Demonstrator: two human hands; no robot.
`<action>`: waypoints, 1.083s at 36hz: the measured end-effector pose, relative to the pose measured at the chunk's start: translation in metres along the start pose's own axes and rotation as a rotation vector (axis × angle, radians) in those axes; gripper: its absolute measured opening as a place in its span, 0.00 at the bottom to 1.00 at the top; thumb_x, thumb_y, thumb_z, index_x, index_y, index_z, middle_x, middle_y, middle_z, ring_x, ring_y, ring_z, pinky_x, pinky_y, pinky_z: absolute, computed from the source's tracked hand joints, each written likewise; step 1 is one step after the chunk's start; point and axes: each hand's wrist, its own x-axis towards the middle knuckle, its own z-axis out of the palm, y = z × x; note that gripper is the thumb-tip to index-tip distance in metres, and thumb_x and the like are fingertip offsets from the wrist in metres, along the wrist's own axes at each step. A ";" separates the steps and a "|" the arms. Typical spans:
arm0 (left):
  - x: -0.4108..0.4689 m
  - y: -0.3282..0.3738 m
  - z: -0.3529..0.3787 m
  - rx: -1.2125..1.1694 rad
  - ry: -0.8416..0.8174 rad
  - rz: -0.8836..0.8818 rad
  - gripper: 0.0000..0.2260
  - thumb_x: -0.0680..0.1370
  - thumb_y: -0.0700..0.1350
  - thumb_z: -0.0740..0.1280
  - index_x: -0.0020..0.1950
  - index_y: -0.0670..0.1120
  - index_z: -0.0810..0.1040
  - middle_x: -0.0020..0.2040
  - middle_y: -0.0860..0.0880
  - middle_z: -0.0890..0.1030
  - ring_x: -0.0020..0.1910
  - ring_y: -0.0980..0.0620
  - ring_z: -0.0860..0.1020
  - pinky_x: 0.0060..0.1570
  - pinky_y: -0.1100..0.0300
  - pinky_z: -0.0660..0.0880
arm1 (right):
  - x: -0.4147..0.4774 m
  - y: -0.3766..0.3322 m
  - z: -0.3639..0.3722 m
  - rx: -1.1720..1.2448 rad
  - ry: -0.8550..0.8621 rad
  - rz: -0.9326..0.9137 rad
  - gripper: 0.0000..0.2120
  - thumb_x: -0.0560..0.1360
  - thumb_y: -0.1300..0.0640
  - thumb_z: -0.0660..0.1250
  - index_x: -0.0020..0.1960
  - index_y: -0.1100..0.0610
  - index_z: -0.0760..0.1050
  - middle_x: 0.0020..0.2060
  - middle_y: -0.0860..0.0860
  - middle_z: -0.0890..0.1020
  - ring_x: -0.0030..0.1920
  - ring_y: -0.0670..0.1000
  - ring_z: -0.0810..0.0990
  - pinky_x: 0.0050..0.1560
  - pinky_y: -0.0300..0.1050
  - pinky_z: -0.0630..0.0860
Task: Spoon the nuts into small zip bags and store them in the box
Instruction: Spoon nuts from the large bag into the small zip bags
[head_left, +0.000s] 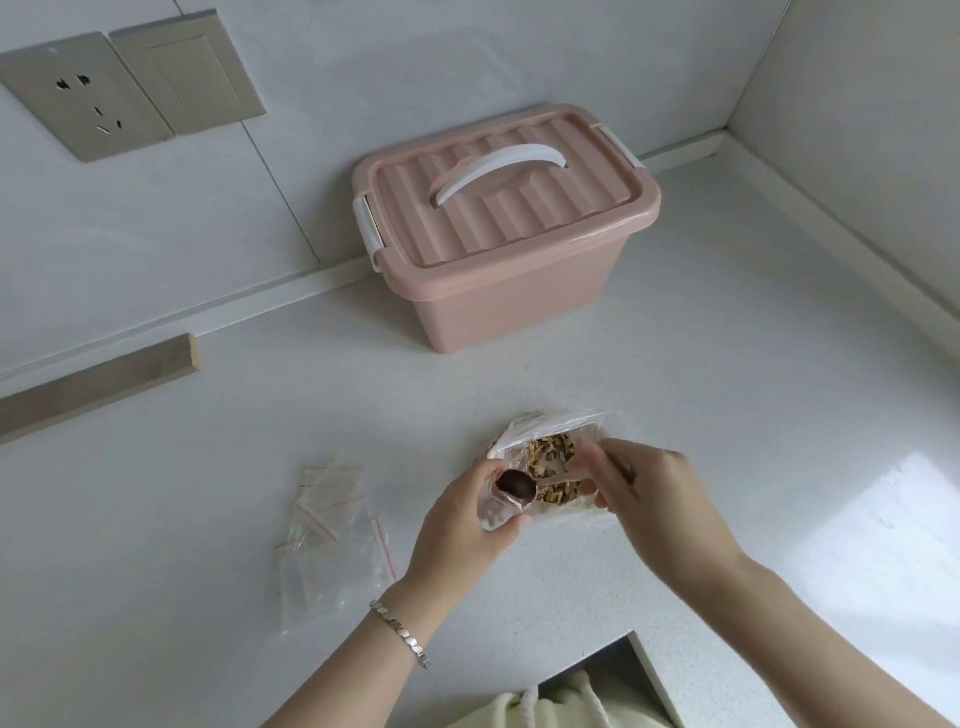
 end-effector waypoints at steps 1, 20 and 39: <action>-0.001 -0.003 0.001 -0.012 0.012 -0.009 0.22 0.70 0.46 0.73 0.62 0.51 0.71 0.56 0.61 0.75 0.55 0.63 0.73 0.49 0.83 0.62 | -0.001 -0.001 0.004 -0.058 -0.001 -0.067 0.25 0.74 0.41 0.54 0.38 0.59 0.79 0.29 0.52 0.79 0.30 0.51 0.77 0.35 0.51 0.76; -0.018 -0.041 0.019 -0.180 0.077 -0.156 0.31 0.72 0.43 0.72 0.68 0.56 0.60 0.59 0.66 0.65 0.61 0.61 0.68 0.51 0.81 0.62 | -0.014 0.071 0.010 -0.010 0.247 0.213 0.12 0.78 0.55 0.58 0.44 0.58 0.79 0.31 0.47 0.79 0.32 0.46 0.78 0.32 0.36 0.73; -0.014 -0.034 0.030 -0.264 0.117 -0.133 0.30 0.69 0.47 0.74 0.64 0.58 0.61 0.62 0.62 0.70 0.63 0.64 0.67 0.64 0.66 0.65 | -0.005 0.098 0.043 0.675 0.171 0.666 0.15 0.80 0.56 0.55 0.45 0.62 0.77 0.36 0.59 0.82 0.34 0.53 0.80 0.31 0.35 0.78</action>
